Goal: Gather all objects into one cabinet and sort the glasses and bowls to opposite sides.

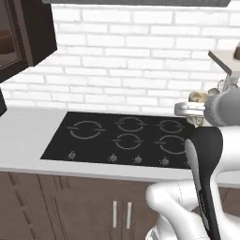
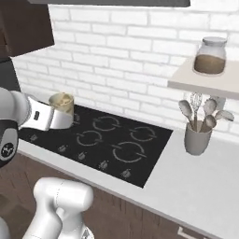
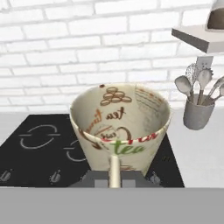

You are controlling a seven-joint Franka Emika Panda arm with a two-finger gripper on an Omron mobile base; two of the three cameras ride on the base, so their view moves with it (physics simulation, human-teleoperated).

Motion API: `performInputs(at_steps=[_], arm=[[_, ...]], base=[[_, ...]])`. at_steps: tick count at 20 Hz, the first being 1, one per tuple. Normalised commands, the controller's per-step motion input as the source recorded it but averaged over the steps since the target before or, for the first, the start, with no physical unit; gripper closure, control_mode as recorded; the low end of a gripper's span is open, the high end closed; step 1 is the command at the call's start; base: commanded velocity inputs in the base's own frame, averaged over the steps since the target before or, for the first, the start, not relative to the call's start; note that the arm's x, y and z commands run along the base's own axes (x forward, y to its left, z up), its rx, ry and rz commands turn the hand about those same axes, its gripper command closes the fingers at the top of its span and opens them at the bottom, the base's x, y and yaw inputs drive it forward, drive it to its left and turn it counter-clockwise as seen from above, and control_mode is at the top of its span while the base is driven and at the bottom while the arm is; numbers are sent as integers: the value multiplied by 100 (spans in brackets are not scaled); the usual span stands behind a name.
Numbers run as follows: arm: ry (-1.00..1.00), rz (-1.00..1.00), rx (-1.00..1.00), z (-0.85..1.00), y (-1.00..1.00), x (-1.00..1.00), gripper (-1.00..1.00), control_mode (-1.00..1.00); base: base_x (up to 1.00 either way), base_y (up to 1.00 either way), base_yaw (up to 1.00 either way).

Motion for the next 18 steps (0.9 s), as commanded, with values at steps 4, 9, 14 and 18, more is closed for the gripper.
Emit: performInputs(at_steps=[4,9,14,18], arm=[[0,0,0,0,0,0,100,100],[0,0,0,0,0,0,100,100],[0,0,0,0,0,0,100,100],[0,0,0,0,0,0,100,100]], base=[[1,100,32],[0,100,36],[-36,100,32],[-26,100,48]])
